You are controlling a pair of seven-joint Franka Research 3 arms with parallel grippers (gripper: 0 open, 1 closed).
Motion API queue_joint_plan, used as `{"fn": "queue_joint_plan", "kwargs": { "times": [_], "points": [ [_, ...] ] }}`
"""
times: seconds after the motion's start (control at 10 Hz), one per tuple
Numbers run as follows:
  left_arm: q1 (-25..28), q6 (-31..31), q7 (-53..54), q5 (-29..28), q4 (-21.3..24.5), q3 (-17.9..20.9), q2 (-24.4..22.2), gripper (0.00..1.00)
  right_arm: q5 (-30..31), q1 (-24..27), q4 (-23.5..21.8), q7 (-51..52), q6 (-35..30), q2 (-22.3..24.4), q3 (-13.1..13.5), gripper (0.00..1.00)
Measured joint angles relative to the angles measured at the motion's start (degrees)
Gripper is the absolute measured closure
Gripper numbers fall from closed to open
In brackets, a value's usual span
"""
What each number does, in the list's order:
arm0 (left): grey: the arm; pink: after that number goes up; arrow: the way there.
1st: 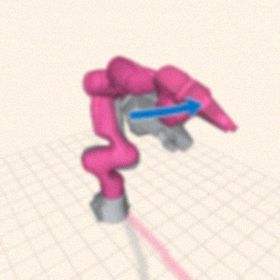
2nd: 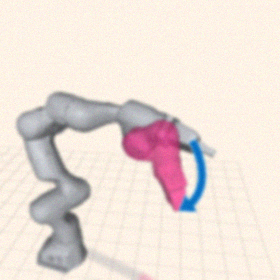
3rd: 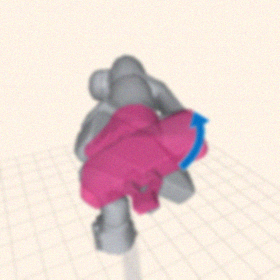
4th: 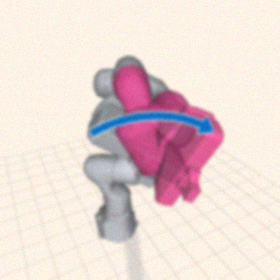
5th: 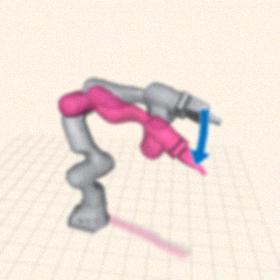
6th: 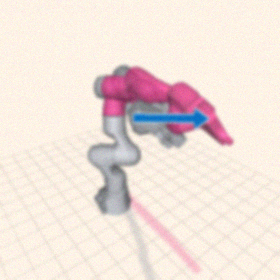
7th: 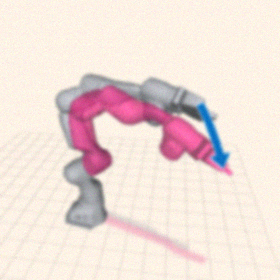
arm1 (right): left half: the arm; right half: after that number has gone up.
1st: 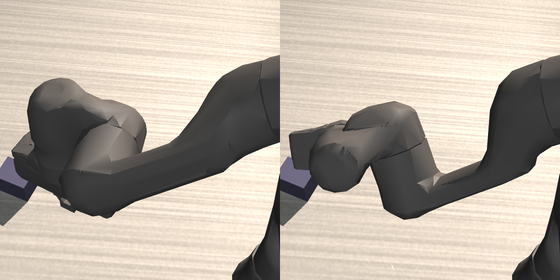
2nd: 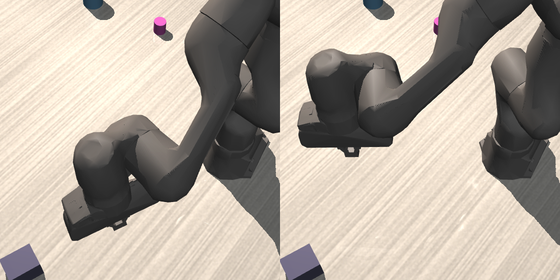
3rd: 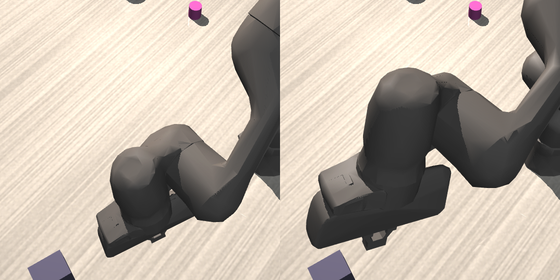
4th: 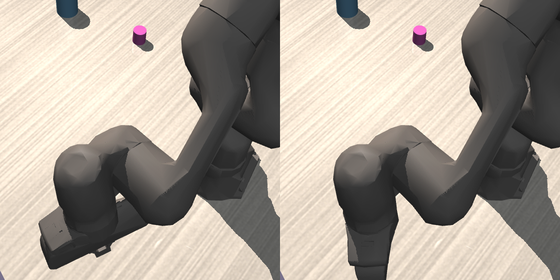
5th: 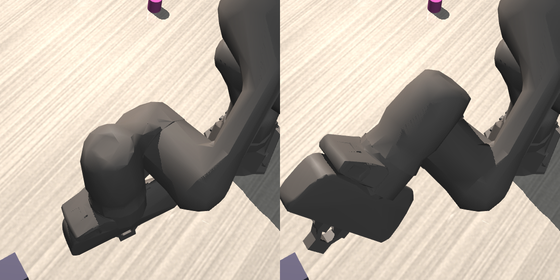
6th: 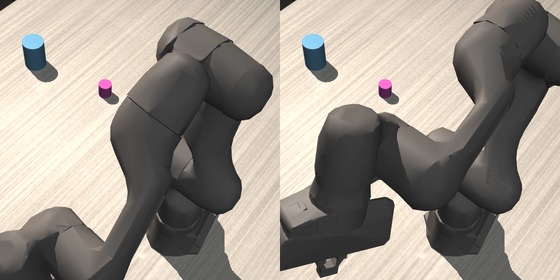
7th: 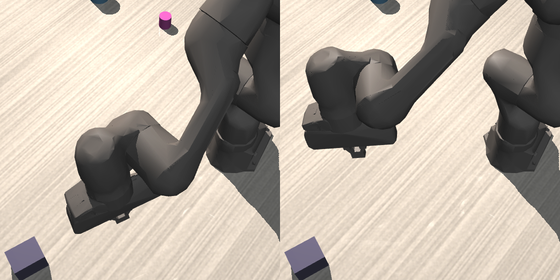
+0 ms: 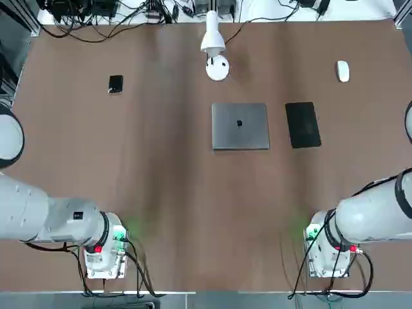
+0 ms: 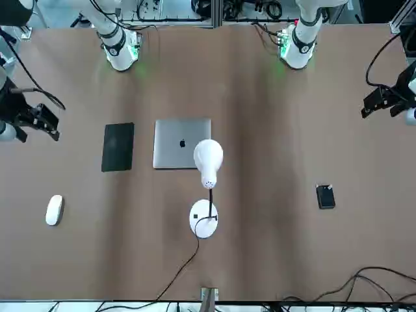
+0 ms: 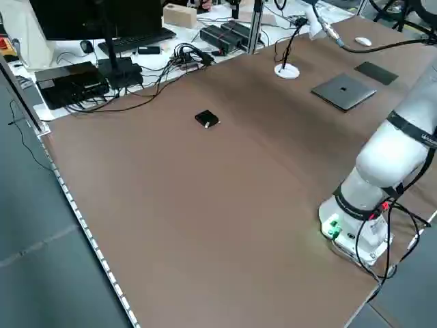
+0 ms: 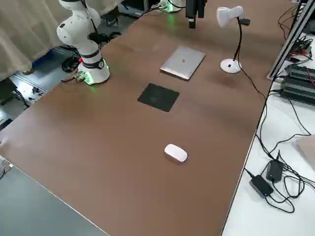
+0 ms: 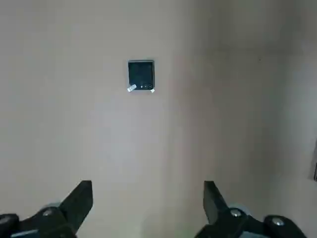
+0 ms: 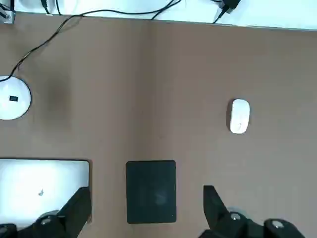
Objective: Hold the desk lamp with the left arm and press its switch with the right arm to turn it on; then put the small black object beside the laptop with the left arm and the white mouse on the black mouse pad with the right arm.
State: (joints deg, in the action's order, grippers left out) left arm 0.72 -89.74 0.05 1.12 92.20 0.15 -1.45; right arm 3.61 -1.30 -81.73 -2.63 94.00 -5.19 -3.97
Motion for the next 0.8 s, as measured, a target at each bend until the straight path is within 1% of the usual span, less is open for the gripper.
{"fn": "queue_joint_plan", "kwargs": {
  "times": [0.5, 0.7, 0.8],
  "points": [
    [0.04, -0.21, -0.04, -0.04, 0.2, 0.27, 0.56, 0.01, 0.0, 0.0, 0.0, 0.0, -0.23, 0.0, 0.04, 0.0],
    [0.09, -2.48, 0.18, -0.04, 0.31, 1.94, 3.29, 0.01, 0.0, -0.04, 0.0, 0.0, -0.49, 0.0, 0.02, 0.0],
    [0.02, -3.38, 0.6, -0.01, 0.25, 2.09, 5.29, 0.01, -0.01, -0.22, -0.02, 0.0, -0.78, -0.04, -0.02, 0.0]
  ]
}}
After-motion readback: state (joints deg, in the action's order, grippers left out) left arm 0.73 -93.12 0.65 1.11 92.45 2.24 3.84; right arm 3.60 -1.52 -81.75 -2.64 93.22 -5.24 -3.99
